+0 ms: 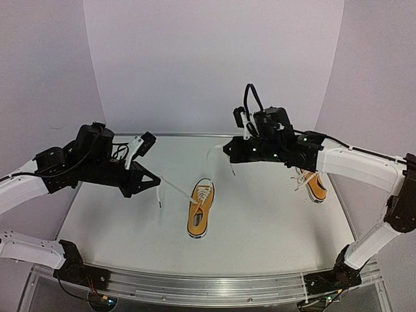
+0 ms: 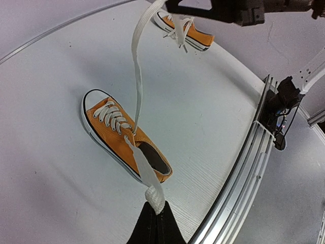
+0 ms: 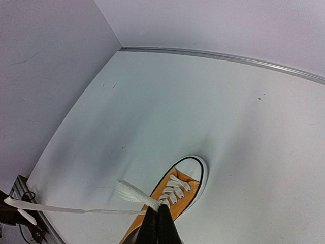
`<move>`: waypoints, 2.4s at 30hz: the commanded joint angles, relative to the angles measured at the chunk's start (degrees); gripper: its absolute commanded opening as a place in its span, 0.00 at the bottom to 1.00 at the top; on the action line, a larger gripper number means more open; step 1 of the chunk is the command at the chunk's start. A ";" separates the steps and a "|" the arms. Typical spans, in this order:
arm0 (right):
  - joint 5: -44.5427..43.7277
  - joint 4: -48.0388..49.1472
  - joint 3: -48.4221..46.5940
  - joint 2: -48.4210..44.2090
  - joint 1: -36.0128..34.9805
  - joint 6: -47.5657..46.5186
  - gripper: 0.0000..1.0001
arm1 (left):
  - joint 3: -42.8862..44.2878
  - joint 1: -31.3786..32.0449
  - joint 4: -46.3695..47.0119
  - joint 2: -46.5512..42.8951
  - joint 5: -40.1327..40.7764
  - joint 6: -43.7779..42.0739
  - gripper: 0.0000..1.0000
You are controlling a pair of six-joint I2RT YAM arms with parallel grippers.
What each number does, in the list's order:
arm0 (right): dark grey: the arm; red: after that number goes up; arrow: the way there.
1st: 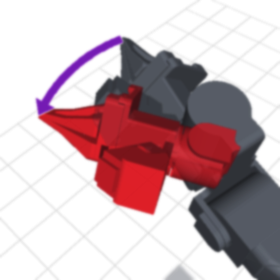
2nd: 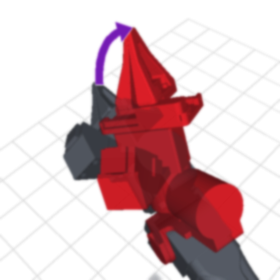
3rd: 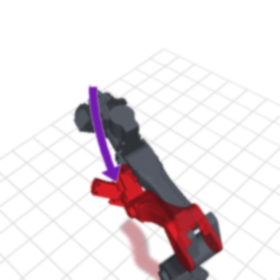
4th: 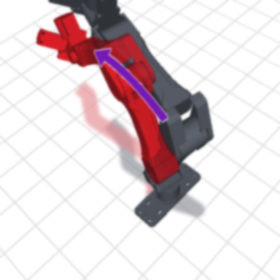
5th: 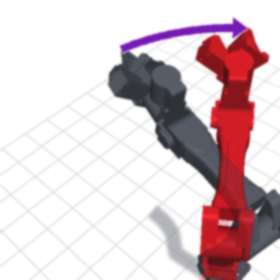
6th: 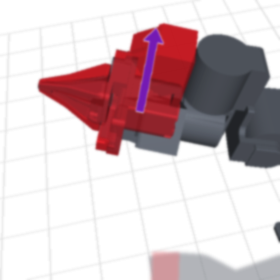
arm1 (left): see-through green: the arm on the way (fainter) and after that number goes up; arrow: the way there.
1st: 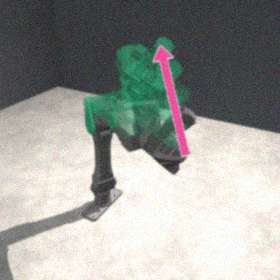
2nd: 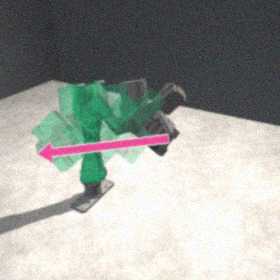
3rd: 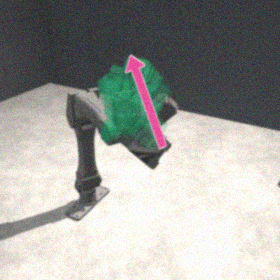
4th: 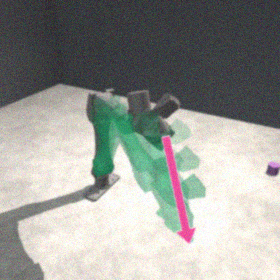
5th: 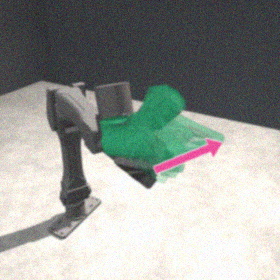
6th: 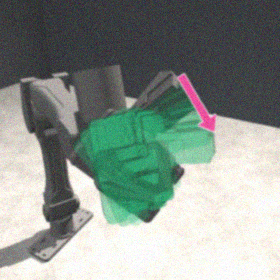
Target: Tie the shoes
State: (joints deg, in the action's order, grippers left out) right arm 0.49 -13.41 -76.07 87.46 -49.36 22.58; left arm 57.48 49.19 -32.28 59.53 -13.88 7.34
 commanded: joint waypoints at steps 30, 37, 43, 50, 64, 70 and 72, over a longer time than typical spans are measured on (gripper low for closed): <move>15.47 1.28 -14.75 23.91 -4.05 -3.48 0.50 | -2.94 0.17 8.67 9.50 4.70 7.42 0.00; 15.13 -8.65 -21.39 30.02 -3.99 -11.22 0.37 | -2.23 -4.58 12.87 14.99 -1.92 12.26 0.00; 14.76 -15.22 -27.60 34.39 -4.16 -17.56 0.35 | -10.84 -4.72 17.19 7.79 -8.35 13.61 0.00; 12.51 -22.35 -31.93 38.22 -5.18 -23.14 0.36 | -16.47 -3.93 15.62 2.02 -9.90 15.94 0.00; 4.09 -32.08 -39.70 44.65 -8.20 -30.00 0.40 | -15.27 -3.94 11.97 2.24 -6.68 16.35 0.00; -0.09 -34.54 -39.91 45.69 -8.94 -32.06 0.36 | -15.03 -3.93 12.50 2.29 -6.28 16.44 0.00; -1.24 -34.66 -39.49 45.63 -9.14 -32.48 0.33 | -14.78 -3.94 12.58 2.23 -6.05 16.45 0.00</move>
State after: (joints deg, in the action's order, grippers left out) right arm 3.72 -45.25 -114.15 132.50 -57.94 -7.64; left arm 41.10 45.10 -20.98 62.52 -20.80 23.13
